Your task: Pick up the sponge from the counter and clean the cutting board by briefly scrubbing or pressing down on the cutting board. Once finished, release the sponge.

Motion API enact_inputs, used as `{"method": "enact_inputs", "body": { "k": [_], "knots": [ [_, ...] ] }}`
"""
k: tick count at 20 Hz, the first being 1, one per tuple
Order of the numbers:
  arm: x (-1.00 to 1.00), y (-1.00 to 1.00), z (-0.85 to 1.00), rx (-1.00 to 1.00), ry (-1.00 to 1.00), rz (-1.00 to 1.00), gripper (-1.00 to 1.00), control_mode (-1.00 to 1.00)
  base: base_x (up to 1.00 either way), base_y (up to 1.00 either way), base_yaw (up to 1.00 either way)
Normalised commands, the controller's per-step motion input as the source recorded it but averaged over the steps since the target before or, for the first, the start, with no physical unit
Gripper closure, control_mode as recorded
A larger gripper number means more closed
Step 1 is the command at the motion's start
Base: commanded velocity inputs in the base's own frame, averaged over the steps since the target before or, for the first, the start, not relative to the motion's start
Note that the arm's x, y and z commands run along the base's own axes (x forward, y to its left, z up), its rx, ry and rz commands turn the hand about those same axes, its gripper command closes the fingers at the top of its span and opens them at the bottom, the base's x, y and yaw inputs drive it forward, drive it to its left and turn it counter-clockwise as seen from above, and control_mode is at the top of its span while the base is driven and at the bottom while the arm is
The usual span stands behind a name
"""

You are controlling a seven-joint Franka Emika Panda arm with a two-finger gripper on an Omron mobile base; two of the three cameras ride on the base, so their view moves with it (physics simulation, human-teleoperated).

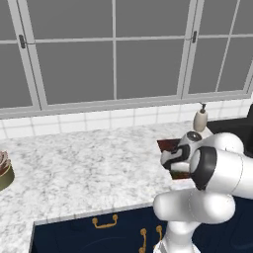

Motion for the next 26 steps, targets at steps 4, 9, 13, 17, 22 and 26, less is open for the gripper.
{"method": "enact_inputs", "body": {
  "k": [4,9,13,17,22,26],
  "knots": [
    [0.43,-0.03,-0.16,0.0,-0.15,-0.09,1.0,-1.0,0.0,0.0,0.0],
    [0.66,-0.14,-0.3,0.0,-0.07,-0.05,1.0,-1.0,0.0,0.0,0.0],
    [0.46,-0.12,-0.2,0.0,-0.17,-0.03,1.0,-1.0,0.0,0.0,0.0],
    [0.48,-0.05,-0.14,0.0,-0.15,-0.03,1.0,-1.0,0.0,0.0,0.0],
    [0.56,-0.11,-0.49,0.0,-0.22,-0.01,1.0,-1.0,0.0,0.0,0.0],
    [0.57,-0.44,-0.3,0.01,-0.16,0.0,1.0,-1.0,0.0,0.0,0.0]
  ]
}}
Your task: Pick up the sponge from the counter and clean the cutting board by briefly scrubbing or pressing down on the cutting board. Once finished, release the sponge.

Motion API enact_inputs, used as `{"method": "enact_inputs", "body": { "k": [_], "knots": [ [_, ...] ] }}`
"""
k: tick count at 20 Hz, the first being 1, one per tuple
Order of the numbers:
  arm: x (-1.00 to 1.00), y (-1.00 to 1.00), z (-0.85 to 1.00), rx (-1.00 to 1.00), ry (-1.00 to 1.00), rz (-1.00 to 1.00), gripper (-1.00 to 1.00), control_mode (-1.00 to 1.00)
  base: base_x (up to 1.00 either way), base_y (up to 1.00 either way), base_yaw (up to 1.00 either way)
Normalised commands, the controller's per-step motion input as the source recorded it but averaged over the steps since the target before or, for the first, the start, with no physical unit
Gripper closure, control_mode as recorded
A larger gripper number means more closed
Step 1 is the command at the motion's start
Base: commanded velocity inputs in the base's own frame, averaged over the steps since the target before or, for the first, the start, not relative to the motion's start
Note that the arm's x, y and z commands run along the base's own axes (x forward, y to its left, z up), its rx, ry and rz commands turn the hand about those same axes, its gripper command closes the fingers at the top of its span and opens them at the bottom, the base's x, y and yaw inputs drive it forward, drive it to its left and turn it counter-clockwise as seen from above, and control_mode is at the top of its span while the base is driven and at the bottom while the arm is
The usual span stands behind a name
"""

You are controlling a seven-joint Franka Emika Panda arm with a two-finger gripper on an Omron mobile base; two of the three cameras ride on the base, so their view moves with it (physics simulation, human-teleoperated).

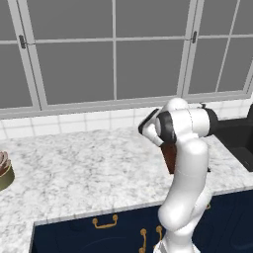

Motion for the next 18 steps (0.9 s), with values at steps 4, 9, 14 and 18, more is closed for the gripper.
{"method": "enact_inputs", "body": {
  "k": [4,9,14,18],
  "knots": [
    [0.03,-0.74,-0.23,0.1,-0.02,0.0,1.0,-1.0,0.0,0.0,0.0],
    [0.26,-0.27,-0.06,0.01,0.0,0.0,1.0,-1.0,0.0,0.0,0.0],
    [0.27,-0.3,0.06,0.0,0.01,0.0,1.0,-1.0,0.0,0.0,0.0],
    [0.22,-0.27,0.25,0.0,0.05,0.13,1.0,-1.0,0.0,0.0,0.0]
  ]
}}
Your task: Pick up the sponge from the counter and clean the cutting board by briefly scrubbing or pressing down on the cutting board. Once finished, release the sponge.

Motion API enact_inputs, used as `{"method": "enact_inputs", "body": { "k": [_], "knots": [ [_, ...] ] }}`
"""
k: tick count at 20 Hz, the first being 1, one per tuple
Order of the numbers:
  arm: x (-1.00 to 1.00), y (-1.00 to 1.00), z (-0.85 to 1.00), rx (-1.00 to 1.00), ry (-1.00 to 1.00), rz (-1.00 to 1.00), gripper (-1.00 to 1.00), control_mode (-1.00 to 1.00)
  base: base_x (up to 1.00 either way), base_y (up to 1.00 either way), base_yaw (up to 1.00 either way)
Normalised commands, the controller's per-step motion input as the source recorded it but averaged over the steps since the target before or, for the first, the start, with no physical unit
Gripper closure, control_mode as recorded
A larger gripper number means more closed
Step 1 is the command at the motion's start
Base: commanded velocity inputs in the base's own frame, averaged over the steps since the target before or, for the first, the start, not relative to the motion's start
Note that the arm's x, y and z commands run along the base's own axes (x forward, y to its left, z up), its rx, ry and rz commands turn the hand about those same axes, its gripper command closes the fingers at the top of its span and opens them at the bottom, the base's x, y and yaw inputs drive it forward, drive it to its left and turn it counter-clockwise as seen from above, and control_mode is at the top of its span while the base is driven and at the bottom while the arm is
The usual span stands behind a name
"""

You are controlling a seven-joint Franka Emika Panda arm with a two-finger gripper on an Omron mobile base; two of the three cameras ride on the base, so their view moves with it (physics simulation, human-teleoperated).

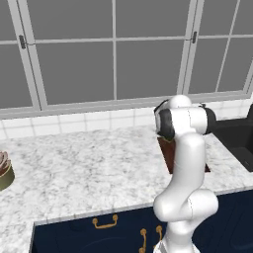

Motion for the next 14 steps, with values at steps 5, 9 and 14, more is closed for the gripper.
{"method": "enact_inputs", "body": {
  "k": [5,9,14],
  "knots": [
    [0.02,-0.31,0.16,0.0,0.03,0.26,1.0,-1.0,0.0,0.0,0.0],
    [0.03,-0.14,-0.21,-0.05,0.01,0.26,1.0,-1.0,0.0,0.0,0.0],
    [-0.44,0.17,-0.69,-0.19,0.0,0.25,1.0,-1.0,0.0,0.0,0.0]
  ]
}}
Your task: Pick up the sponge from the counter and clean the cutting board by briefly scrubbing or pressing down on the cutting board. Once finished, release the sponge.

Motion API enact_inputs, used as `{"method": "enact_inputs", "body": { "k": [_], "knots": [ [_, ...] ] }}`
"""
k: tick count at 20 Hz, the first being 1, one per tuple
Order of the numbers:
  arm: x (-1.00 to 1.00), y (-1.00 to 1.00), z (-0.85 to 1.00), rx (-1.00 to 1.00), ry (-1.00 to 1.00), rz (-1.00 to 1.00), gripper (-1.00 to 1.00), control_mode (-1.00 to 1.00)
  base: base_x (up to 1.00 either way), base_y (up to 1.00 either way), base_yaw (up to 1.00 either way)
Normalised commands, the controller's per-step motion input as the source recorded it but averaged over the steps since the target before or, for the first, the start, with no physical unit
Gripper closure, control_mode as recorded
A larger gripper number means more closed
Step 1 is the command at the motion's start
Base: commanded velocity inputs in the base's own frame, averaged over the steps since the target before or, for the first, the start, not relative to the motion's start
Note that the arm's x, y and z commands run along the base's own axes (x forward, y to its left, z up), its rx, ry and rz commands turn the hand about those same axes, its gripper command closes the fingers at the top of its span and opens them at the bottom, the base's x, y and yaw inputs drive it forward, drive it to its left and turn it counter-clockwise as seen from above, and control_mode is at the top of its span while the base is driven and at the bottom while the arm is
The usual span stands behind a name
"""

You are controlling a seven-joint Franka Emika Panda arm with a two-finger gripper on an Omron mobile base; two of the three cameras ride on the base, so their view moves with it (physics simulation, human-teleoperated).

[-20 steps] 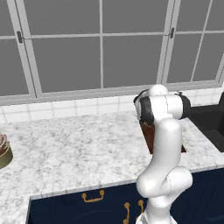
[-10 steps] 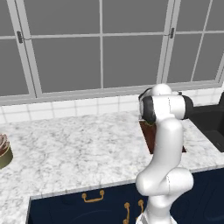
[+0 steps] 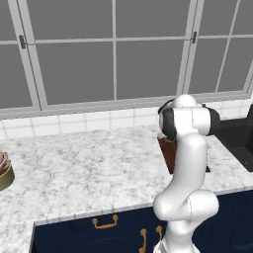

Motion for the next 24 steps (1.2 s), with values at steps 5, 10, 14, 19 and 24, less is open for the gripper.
{"method": "enact_inputs", "body": {
  "k": [5,10,14,19,24],
  "knots": [
    [-0.76,-0.01,-0.82,-0.09,0.05,0.29,1.0,-1.0,0.0,0.0,0.0],
    [-1.0,-0.13,-0.75,0.0,0.01,0.29,1.0,-1.0,0.0,0.0,0.0],
    [-1.0,-0.33,-0.8,0.0,0.0,0.26,1.0,-1.0,0.0,0.0,0.0],
    [-1.0,-0.4,-0.78,0.0,0.0,0.22,1.0,-1.0,0.0,0.0,0.0],
    [-1.0,-0.19,-0.67,0.0,0.0,0.12,1.0,-1.0,0.0,0.0,0.0]
  ]
}}
